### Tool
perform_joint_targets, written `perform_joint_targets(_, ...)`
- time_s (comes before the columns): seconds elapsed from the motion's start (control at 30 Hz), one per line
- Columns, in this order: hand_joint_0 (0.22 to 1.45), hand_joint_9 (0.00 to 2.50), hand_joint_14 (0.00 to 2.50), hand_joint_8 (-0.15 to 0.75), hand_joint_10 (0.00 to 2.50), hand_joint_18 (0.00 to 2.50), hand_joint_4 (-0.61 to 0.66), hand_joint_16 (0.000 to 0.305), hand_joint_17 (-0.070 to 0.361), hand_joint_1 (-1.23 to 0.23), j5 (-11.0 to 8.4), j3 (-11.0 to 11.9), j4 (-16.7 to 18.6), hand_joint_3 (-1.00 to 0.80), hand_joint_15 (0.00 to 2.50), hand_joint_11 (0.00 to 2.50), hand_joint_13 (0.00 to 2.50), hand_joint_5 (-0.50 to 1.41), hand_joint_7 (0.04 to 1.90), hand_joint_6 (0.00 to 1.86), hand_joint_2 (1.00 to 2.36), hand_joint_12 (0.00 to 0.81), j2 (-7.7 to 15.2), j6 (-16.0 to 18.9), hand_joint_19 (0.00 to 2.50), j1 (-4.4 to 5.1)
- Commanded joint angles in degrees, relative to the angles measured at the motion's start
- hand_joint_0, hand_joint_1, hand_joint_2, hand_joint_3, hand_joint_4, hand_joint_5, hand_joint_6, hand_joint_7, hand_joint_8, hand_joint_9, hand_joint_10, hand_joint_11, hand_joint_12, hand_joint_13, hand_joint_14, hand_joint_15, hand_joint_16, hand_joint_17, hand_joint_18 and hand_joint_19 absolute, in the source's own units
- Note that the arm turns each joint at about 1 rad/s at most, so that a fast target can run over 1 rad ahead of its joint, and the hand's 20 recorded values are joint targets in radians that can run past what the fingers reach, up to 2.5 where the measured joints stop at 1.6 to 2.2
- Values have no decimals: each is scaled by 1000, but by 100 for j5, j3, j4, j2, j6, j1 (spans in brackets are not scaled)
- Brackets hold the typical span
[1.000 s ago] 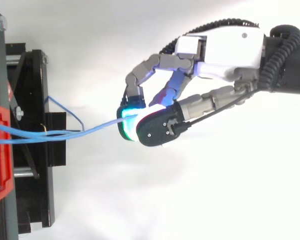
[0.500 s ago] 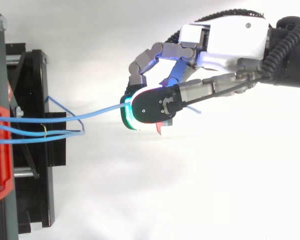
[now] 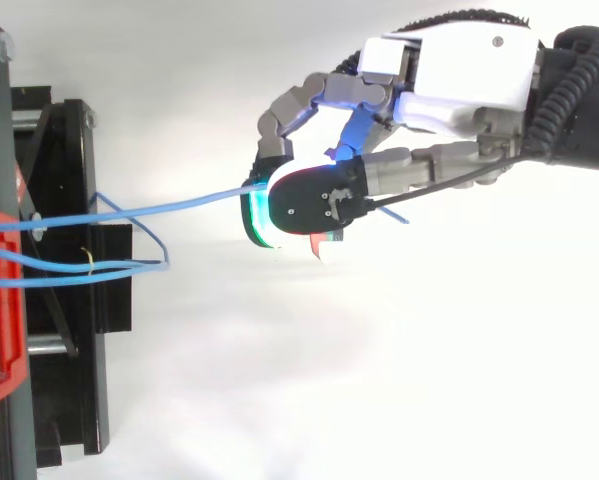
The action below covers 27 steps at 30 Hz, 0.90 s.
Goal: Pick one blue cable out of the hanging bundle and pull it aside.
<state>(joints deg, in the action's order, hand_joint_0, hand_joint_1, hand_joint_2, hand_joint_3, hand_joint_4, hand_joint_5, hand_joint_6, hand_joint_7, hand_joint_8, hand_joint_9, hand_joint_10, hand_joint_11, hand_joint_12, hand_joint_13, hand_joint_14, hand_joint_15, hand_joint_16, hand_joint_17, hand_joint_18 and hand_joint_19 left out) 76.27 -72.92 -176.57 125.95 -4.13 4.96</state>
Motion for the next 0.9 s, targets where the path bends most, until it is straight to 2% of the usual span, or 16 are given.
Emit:
perform_joint_targets(0.0, 430, 1174, 16, 298, 18, 815, 11, 61, 138, -761, -42, 15, 0, -192, 517, 633, 894, -68, 935, 922, 1550, 342, 0, 0, 453, -3)
perform_joint_targets(0.03, 421, 1160, 18, 294, 18, 814, 23, 62, 139, -766, -42, 15, 9, -193, 525, 651, 892, -76, 883, 936, 1582, 347, 0, 0, 454, -3)
perform_joint_targets(0.07, 437, 1157, 16, 294, 18, 803, 41, 62, 139, -763, -42, 15, 9, -187, 524, 650, 889, -79, 868, 939, 1513, 344, 0, 0, 457, -3)
perform_joint_targets(0.1, 539, 1145, 17, 280, 17, 770, 48, 58, 132, -743, -42, 15, 9, -130, 528, 663, 872, -84, 852, 942, 1053, 331, 0, -9, 474, -3)
perform_joint_targets(0.13, 531, 1137, 18, 269, 17, 737, 43, 55, 124, -698, -42, 15, 9, -194, 541, 668, 852, -87, 839, 943, 1007, 319, 0, -26, 489, -3)
perform_joint_targets(0.17, 523, 1132, 18, 265, 20, 725, 44, 54, 121, -679, -42, 15, 9, -212, 544, 672, 847, -89, 844, 943, 1008, 313, 0, -53, 496, -3)
perform_joint_targets(0.2, 505, 1109, 21, 229, 21, 638, 32, 44, 98, -620, -42, 15, 9, -304, 558, 700, 794, -98, 888, 938, 1012, 272, 0, -53, 547, -3)
perform_joint_targets(0.23, 493, 1117, 20, 238, 22, 643, 40, 45, 101, -563, -34, 15, 9, -391, 550, 696, 791, -94, 890, 925, 1007, 280, 9, -79, 535, -12)
perform_joint_targets(0.3, 491, 1124, 20, 246, 20, 638, 38, 45, 102, -493, -42, 15, 26, -438, 543, 681, 790, -92, 892, 914, 1005, 280, 0, -149, 535, -21)
perform_joint_targets(0.4, 493, 1133, 21, 245, 22, 635, 29, 45, 101, -379, -288, 15, 140, -488, 536, 666, 785, -83, 901, 891, 1001, 273, 0, -334, 535, -30)
perform_joint_targets(0.57, 511, 1143, 20, 244, 22, 620, 17, 44, 98, -275, -666, 15, 290, -499, 529, 663, 783, -81, 911, 877, 1000, 263, 9, -580, 541, -47)
perform_joint_targets(0.63, 520, 1142, 21, 244, 23, 619, 18, 43, 96, -282, -719, 6, 343, -493, 519, 653, 782, -81, 920, 874, 1000, 260, 9, -633, 544, -56)
perform_joint_targets(0.8, 573, 1137, 20, 231, 23, 629, 34, 39, 87, -524, -851, 6, 422, -364, 507, 669, 778, -76, 978, 873, 1012, 235, 9, -800, 532, -74)
perform_joint_targets(0.87, 573, 1143, 21, 228, 23, 632, 30, 38, 86, -569, -939, 6, 422, -314, 496, 671, 775, -71, 1011, 878, 1014, 232, 17, -870, 523, -74)
